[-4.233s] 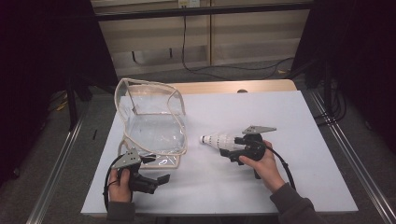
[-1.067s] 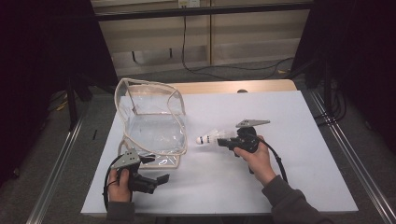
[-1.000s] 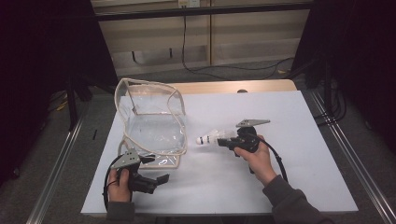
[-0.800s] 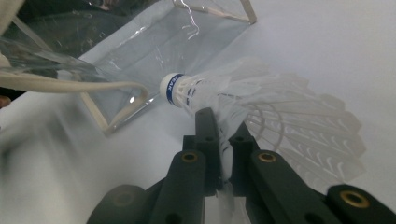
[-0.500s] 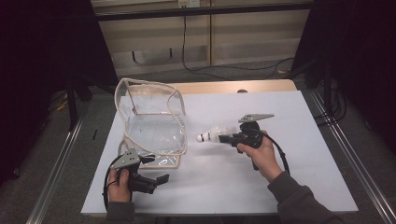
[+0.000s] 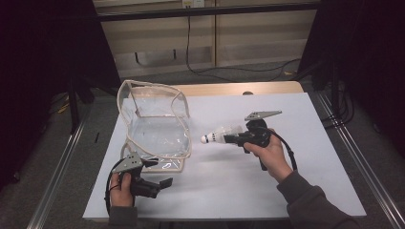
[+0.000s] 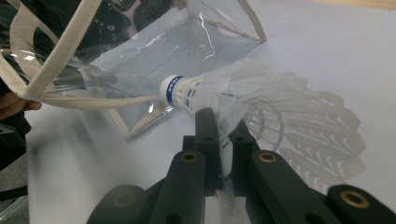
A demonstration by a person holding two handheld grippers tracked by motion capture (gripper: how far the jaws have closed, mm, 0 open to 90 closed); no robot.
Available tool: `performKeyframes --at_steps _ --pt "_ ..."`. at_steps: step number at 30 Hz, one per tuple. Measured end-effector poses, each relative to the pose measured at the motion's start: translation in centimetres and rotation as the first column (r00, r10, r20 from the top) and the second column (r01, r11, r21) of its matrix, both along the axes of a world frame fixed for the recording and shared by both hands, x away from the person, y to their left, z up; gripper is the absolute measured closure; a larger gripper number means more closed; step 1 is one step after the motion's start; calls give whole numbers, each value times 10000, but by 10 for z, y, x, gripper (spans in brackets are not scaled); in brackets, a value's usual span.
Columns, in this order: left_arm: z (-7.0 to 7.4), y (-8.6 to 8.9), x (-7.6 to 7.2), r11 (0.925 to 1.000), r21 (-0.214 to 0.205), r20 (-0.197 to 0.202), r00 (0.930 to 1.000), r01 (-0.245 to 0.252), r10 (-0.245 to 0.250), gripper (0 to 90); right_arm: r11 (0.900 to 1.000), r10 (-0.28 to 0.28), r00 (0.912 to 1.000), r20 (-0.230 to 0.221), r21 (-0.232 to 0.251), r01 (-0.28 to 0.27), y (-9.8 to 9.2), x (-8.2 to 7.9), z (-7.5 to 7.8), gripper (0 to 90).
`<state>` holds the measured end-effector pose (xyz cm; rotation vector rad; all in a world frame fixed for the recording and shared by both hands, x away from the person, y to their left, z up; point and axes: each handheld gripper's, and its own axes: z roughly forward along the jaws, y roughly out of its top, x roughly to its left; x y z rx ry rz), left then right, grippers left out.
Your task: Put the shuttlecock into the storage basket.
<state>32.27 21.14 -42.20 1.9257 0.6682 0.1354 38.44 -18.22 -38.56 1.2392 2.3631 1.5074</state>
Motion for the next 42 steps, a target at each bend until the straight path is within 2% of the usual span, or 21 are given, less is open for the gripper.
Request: performKeyframes --at_steps 6,26,42 --pt "0 0 -1 9999 -118 19 10000 -47 48 29 10000 62 10000 -69 66 -62 0 1 5 871" --pt "1 4 0 9997 -210 76 9999 -138 140 32 9992 361 9993 -116 -148 -362 2 3 21 872" --pt "0 4 1 9997 -195 90 9999 -144 146 31 9989 453 9990 -59 -95 -454 0 6 44 872"
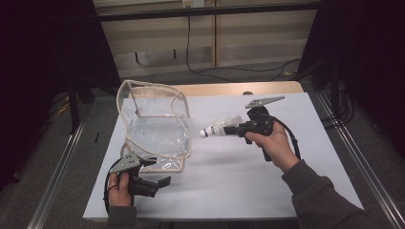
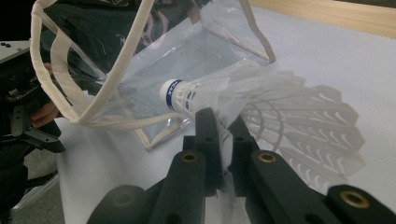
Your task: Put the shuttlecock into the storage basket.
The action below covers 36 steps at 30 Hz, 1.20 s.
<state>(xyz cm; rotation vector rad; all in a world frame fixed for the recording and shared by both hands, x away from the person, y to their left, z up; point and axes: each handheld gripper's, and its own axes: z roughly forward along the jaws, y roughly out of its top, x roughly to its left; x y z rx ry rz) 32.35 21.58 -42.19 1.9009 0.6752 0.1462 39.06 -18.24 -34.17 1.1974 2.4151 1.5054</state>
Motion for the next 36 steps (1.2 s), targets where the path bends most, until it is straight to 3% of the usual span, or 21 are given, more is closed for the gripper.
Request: performKeyframes --at_steps 18,36 --pt "0 0 0 10000 29 -14 10000 6 -6 29 9999 117 9999 -21 76 -117 4 4 11 872" --pt "0 0 -1 10000 -28 -15 10000 -3 3 29 9998 169 9995 262 -110 -166 12 10 29 872"
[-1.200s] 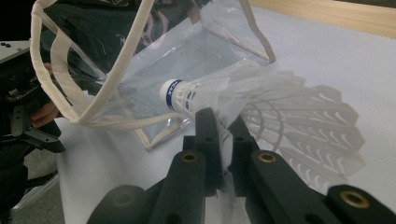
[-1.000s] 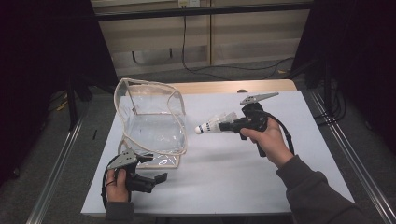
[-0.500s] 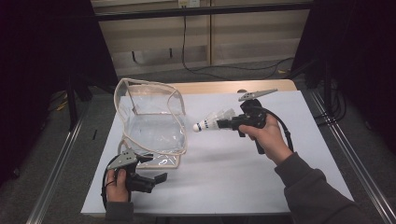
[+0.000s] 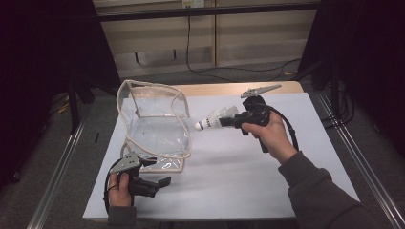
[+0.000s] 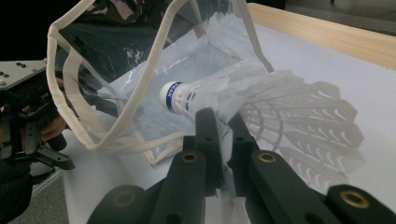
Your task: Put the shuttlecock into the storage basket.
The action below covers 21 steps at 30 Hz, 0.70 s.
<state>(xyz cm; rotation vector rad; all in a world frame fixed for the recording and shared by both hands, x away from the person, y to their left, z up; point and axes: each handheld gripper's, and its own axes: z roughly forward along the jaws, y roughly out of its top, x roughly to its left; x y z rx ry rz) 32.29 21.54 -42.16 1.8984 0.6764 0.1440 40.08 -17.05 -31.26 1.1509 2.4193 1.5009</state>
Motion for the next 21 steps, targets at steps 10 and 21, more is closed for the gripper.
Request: performKeyframes --at_steps 10,21 --pt "0 0 -1 10000 -63 -22 10000 -17 17 29 10000 -24 9999 119 31 23 5 3 9 873" --pt "0 0 -1 10000 -74 -25 10000 -19 19 29 10000 -73 9998 208 55 72 8 5 15 873"
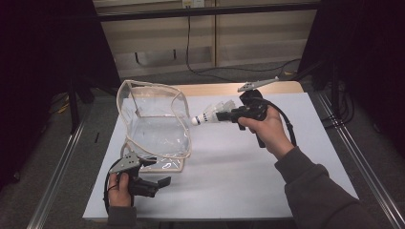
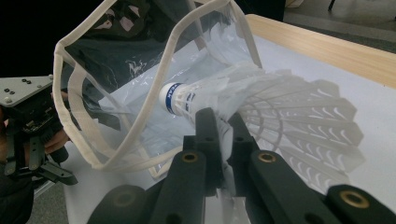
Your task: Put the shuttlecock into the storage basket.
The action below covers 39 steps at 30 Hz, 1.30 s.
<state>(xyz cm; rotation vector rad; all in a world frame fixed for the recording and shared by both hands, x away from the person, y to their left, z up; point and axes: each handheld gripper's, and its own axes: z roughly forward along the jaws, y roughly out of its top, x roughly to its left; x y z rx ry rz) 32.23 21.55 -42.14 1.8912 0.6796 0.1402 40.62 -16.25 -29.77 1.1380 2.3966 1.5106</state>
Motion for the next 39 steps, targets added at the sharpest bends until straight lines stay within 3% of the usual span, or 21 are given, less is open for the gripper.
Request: performKeyframes --at_steps 16,39 --pt "0 0 0 10000 -21 41 10000 27 -27 29 9999 90 9999 66 -78 -90 7 4 7 873" --pt "0 1 0 10000 -25 40 10000 10 -9 29 9995 292 9991 309 -133 -288 26 2 34 874"
